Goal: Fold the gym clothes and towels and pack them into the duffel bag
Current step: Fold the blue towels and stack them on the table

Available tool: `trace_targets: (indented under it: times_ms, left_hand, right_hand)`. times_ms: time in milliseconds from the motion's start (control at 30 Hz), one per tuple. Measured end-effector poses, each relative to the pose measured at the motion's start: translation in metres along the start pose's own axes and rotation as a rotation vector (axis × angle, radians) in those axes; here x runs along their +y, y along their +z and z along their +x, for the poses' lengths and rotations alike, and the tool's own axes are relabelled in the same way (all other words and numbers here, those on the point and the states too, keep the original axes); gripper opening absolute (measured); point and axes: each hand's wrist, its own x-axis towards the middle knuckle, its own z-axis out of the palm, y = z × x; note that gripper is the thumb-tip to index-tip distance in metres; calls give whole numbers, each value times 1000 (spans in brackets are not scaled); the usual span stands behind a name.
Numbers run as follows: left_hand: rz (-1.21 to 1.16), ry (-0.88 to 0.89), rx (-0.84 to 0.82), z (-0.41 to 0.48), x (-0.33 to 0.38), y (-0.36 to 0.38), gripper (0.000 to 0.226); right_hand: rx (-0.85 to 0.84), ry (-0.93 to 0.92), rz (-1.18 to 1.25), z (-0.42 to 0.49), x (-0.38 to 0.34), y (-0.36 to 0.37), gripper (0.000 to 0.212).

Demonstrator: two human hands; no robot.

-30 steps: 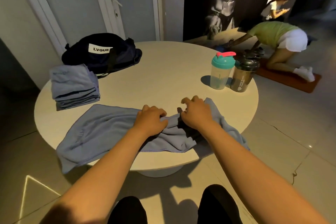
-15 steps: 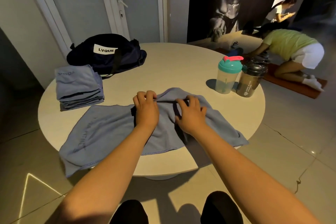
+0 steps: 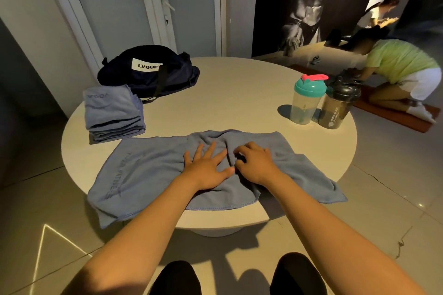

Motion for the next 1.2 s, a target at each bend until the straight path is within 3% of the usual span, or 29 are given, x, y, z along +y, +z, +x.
trace_targets:
  times_ms: [167, 300, 367, 433, 533, 600, 700, 800, 867, 933, 1000, 1067, 1133, 1200]
  left_hand:
    - [-68, -154, 57, -1, -20, -9, 76]
    - [6, -279, 126, 3, -22, -11, 68]
    - [60, -206, 285, 1, -6, -11, 58]
    - [-11, -3, 394, -2, 19, -8, 46]
    - [-145, 147, 298, -5, 42, 7, 52]
    - [-158, 118, 248, -5, 41, 15, 56]
    - [-53, 9, 345, -6, 36, 16, 54]
    - [-81, 125, 430, -7, 51, 10, 52]
    - [-317, 274, 312, -11, 68, 6, 50]
    - [-521, 297, 214, -15, 77, 7, 40]
    - [-654, 221, 260, -18, 79, 12, 38]
    - [-825, 144, 307, -23, 77, 16, 38]
    - [-904, 122, 296, -26, 76, 20, 39]
    - [-812, 145, 273, -28, 76, 22, 45]
  right_hand:
    - [-219, 232, -170, -3, 12, -4, 73]
    - [-30, 307, -231, -10, 17, 1, 62]
    - [88, 211, -182, -14, 20, 8, 50]
    - [144, 77, 2, -16, 22, 10, 39]
    - [228, 28, 279, -21, 26, -1, 34]
    - [332, 169, 91, -24, 38, -8, 39]
    - [118, 470, -144, -35, 55, -21, 54]
    - [192, 346, 113, -37, 57, -27, 47]
    - [327, 267, 484, -37, 46, -29, 30]
    - [333, 331, 964, -36, 33, -32, 21]
    - [243, 468, 1484, -32, 26, -34, 28]
    - [174, 611, 1796, -26, 27, -33, 31]
    - [60, 675, 1691, -25, 21, -32, 27]
    - [24, 599, 1456, -22, 13, -26, 33]
